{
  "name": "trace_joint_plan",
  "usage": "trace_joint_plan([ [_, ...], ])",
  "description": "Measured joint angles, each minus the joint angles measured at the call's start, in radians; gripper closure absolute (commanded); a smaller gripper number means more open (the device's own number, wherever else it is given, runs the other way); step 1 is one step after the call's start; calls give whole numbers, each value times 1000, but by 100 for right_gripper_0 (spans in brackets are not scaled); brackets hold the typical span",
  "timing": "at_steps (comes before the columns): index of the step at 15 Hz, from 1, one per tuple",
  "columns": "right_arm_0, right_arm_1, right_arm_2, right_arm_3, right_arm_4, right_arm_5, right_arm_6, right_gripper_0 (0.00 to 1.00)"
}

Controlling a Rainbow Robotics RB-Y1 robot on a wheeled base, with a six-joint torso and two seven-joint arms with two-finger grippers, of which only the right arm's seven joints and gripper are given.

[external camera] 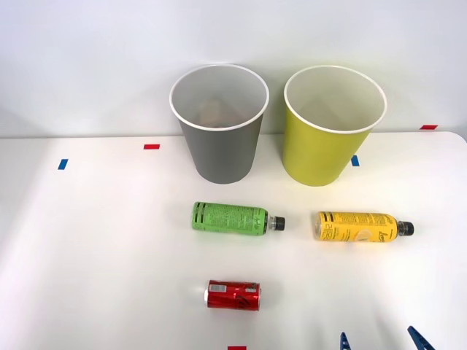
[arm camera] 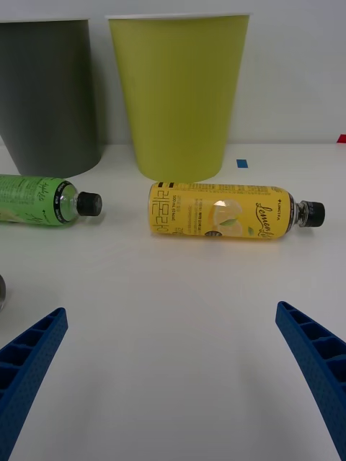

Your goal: Put cans in the gray bin, plastic bottles in the light green bin

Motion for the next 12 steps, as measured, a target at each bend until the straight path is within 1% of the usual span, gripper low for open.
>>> trace_joint_plan([
  [12, 0, 0, 0, 0, 0, 0, 0, 0],
])
